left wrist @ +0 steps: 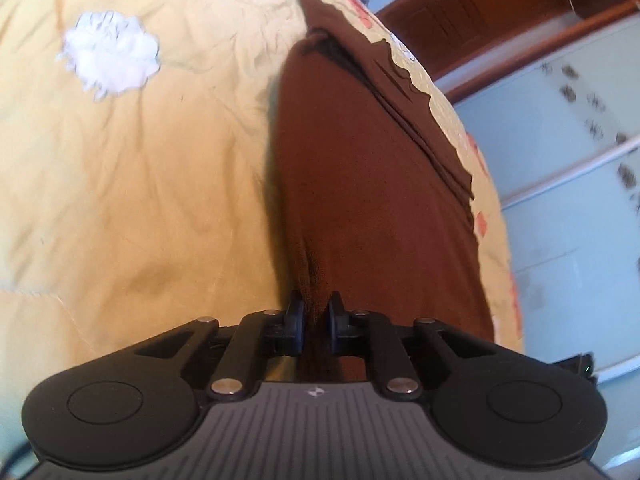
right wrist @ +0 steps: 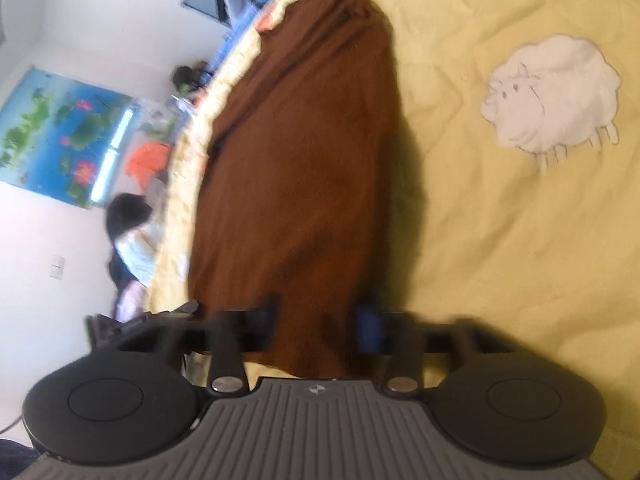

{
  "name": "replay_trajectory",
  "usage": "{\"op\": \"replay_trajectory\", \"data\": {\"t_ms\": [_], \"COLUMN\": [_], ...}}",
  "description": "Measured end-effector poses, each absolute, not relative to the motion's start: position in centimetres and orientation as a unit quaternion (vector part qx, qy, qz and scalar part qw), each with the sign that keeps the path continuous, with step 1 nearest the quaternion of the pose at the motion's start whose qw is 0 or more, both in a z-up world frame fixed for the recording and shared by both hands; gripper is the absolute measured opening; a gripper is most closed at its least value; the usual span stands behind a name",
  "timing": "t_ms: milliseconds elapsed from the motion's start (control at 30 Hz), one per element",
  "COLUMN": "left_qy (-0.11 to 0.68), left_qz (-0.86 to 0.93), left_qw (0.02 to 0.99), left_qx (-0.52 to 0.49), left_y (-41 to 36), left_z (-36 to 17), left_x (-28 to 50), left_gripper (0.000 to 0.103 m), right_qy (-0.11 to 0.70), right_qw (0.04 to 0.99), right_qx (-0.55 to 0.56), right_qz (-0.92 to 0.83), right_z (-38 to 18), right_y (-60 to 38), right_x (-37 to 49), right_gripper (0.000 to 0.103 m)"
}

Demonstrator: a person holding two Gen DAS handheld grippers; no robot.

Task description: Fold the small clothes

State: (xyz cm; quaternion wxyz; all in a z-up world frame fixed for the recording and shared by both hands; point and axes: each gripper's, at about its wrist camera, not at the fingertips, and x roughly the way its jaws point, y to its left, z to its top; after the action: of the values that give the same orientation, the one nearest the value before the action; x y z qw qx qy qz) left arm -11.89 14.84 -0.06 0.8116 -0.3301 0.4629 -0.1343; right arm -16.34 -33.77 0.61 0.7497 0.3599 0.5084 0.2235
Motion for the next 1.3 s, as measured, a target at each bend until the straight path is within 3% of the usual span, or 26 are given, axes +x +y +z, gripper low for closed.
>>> {"op": "replay_trajectory", "data": {"t_ms": [167, 300, 400, 433, 467, 500, 533, 733, 800, 867, 933, 1200, 1300], "left_qy": [0.453, 0.459, 0.465, 0.459, 0.452, 0.448, 0.446, 0.452, 0.455, 0.453, 0.439, 0.41, 0.415], "left_qz": [-0.127, -0.147, -0.148, -0.157, -0.166, -0.172, -0.175, -0.199, -0.206, -0.199, -0.174, -0.154, -0.185], "left_qw": [0.837, 0.821, 0.802, 0.794, 0.787, 0.781, 0.777, 0.748, 0.749, 0.748, 0.76, 0.773, 0.751], "left_qx": [-0.281, -0.305, -0.345, -0.367, -0.386, -0.401, -0.409, -0.444, -0.435, -0.443, -0.448, -0.459, -0.479], "left_y": [15.8, 16.1, 16.6, 16.8, 17.0, 17.1, 16.9, 15.8, 15.5, 16.0, 17.4, 18.6, 17.7], "left_z": [1.9, 1.0, 0.4, 0.1, -0.1, -0.2, -0.4, -1.3, -1.2, -1.2, -0.8, -0.8, -1.5], "left_x": [-13.4, -14.1, -14.4, -14.7, -15.0, -15.2, -15.2, -14.7, -14.7, -14.6, -14.5, -11.2, -9.7], "left_gripper": [0.009, 0.013, 0.038, 0.056, 0.063, 0.073, 0.074, 0.074, 0.074, 0.074, 0.074, 0.074, 0.074], "right_qy": [0.508, 0.511, 0.506, 0.502, 0.496, 0.491, 0.488, 0.506, 0.506, 0.514, 0.527, 0.531, 0.523], "right_qw": [0.77, 0.774, 0.77, 0.769, 0.767, 0.767, 0.767, 0.72, 0.718, 0.719, 0.721, 0.705, 0.707], "right_qx": [0.32, 0.319, 0.332, 0.338, 0.348, 0.354, 0.356, 0.403, 0.404, 0.396, 0.38, 0.402, 0.407], "right_qz": [0.216, 0.194, 0.2, 0.205, 0.211, 0.215, 0.217, 0.251, 0.256, 0.249, 0.241, 0.245, 0.246], "right_z": [1.8, 1.1, 1.1, 1.2, 1.4, 1.6, 1.7, 0.3, 0.2, 0.1, -0.1, -1.0, -0.6], "right_y": [-34.6, -36.2, -35.8, -35.8, -35.9, -35.9, -35.9, -34.8, -34.4, -34.3, -34.3, -35.1, -35.3], "right_x": [-17.7, -18.7, -19.1, -19.1, -19.3, -19.3, -19.3, -18.0, -18.1, -18.2, -18.2, -18.2, -18.2], "right_gripper": [0.013, 0.01, 0.027, 0.043, 0.059, 0.065, 0.07, 0.07, 0.065, 0.039, 0.021, 0.021, 0.036]}}
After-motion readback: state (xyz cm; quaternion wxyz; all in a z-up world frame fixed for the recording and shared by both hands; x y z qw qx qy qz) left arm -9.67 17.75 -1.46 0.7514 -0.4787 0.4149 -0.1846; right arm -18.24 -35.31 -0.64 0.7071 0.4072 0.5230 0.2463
